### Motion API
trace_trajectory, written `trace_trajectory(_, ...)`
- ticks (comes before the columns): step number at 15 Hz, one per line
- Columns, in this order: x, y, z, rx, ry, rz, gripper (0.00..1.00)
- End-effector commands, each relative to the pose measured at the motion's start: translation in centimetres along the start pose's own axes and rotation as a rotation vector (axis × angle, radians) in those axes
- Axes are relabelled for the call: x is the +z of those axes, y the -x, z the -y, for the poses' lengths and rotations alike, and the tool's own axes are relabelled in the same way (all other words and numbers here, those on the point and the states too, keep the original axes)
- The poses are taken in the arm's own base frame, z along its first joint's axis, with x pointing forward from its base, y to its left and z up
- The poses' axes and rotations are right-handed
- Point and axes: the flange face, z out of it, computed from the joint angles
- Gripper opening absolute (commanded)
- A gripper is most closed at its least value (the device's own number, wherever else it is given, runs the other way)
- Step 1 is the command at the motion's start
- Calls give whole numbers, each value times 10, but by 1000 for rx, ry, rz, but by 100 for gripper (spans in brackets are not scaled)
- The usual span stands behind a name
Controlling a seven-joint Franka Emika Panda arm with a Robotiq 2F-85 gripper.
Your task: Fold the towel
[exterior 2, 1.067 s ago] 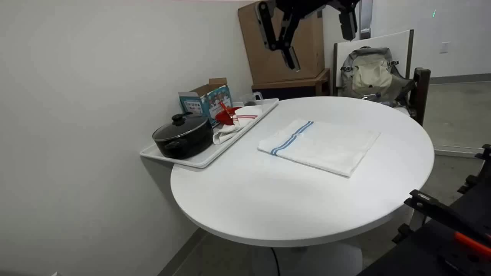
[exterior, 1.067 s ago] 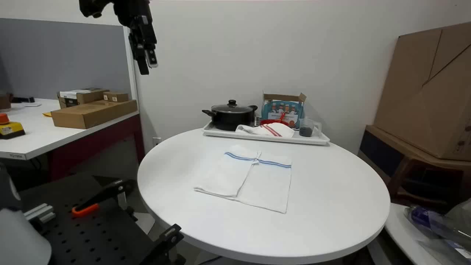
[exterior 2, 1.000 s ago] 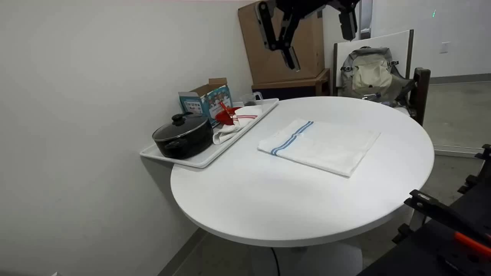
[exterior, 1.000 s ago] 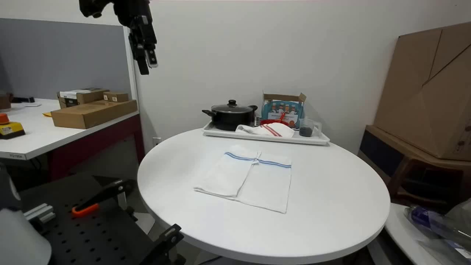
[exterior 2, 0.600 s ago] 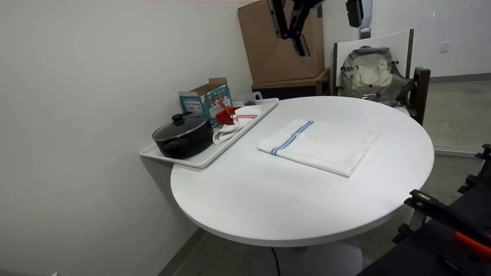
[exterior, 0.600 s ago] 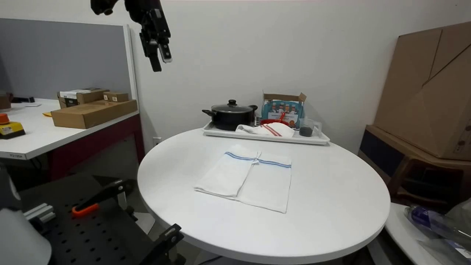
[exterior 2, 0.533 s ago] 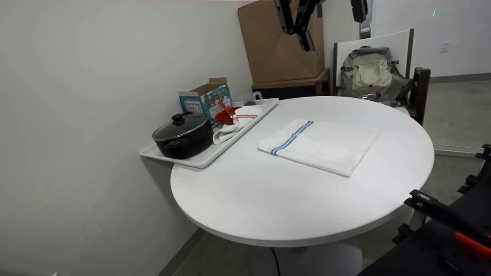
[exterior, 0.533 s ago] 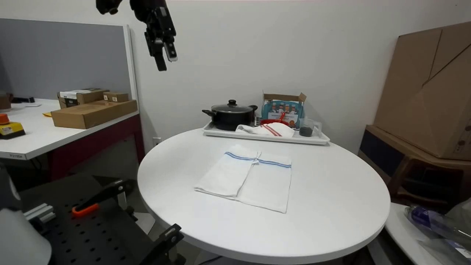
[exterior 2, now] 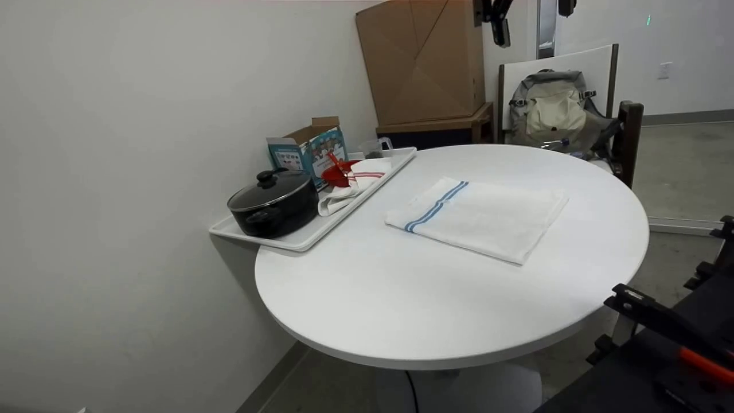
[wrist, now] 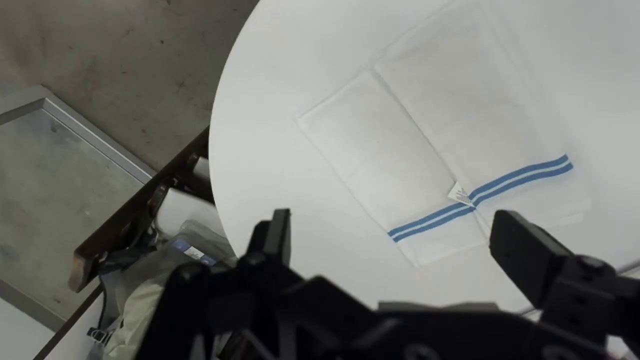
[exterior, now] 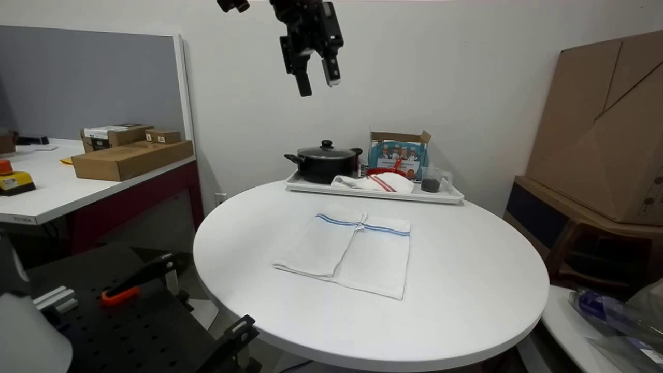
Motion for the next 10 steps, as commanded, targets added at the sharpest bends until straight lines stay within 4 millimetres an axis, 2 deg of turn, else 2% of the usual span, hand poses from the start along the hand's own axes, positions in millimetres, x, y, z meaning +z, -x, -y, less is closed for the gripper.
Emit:
trace_trajectory(1, 29, -41, -19, -56, -62, -17, 100)
trace_trajectory(6, 78, -75, -40, -208, -152, -28, 100)
trace_trajectory(10, 119, -80, -41, -273, -300, -11, 100)
